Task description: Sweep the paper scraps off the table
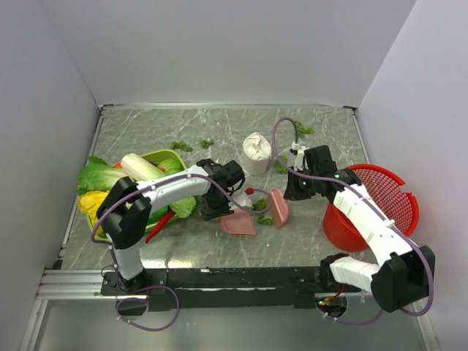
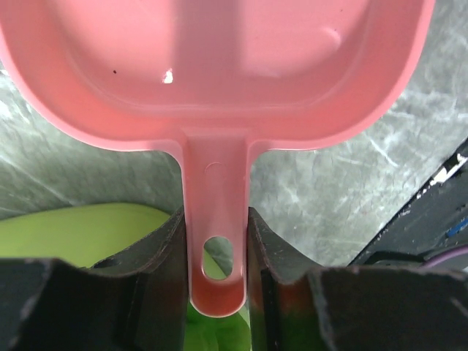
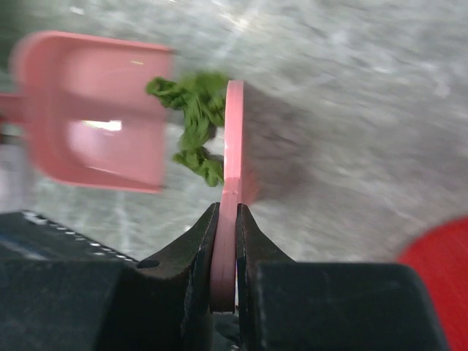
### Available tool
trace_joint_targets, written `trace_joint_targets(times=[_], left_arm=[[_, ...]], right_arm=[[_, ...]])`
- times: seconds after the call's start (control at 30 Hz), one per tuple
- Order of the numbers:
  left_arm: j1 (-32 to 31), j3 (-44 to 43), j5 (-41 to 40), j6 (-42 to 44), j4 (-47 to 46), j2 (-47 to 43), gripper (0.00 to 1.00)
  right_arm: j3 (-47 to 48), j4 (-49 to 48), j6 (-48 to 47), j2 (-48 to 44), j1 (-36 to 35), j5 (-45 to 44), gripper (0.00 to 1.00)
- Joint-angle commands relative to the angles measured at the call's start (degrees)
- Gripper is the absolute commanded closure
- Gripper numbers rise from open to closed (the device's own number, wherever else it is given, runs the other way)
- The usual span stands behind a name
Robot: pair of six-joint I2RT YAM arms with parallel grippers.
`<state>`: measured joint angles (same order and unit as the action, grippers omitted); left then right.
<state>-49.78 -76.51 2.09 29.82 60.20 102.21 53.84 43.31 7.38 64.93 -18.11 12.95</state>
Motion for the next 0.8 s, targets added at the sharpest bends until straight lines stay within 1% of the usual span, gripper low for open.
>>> trace_joint_targets(times=[0.0,0.03,0.13,0.3,0.4,0.43,0.53,0.67,0.7,0.77], left_arm=[[-0.93,-3.38,0.11,-1.17,-1.49,1.23,0.99],[-1.02,-3.38,0.46,-1.35,-1.58,1.49,0.99],[-1.2,-3.56,1.16,-2.05,-2.55,1.67,0.99],[-1.11,-0.58,1.26,-6.87,-8.07,0.44,0.99],[-1.2,1.62,0.81,-8.37,-10.36,-0.87,0.99],[-1.11,2.67,0.81,-8.55,-10.72,-1.66,0.99],[-1.11,3.65,1.87,-8.82,-11.34,-2.54,0.99],[-1.11,3.21,1.0,-10.74,-10.99,-1.67,0.99],[-1.11,2.77,0.47,-12.4,-10.73,-0.8,0.99],[-1.11,1.54,0.81,-13.47,-9.58,-0.09,0.99]], right_arm=[[-0.59,-7.35,5.27,2.31,-0.08,11.2,1.0],[-0.41,-9.54,5.71,3.18,-0.08,15.83,1.0],[1.87,-10.09,5.63,4.15,-0.44,20.17,1.0],[4.86,-3.68,0.89,2.58,-0.35,18.35,1.0],[5.22,0.18,-3.58,-1.55,0.0,14.74,1.0],[5.3,0.63,-6.38,-3.3,-0.08,13.87,1.0],[6.01,-0.33,-9.47,-5.16,0.26,7.55,1.0],[9.07,-2.61,-13.43,-4.11,1.32,-1.68,1.0],[9.87,-2.88,-14.92,-2.97,1.41,-5.53,1.0],[11.89,-3.58,-20.1,-1.74,1.58,-8.63,1.0]])
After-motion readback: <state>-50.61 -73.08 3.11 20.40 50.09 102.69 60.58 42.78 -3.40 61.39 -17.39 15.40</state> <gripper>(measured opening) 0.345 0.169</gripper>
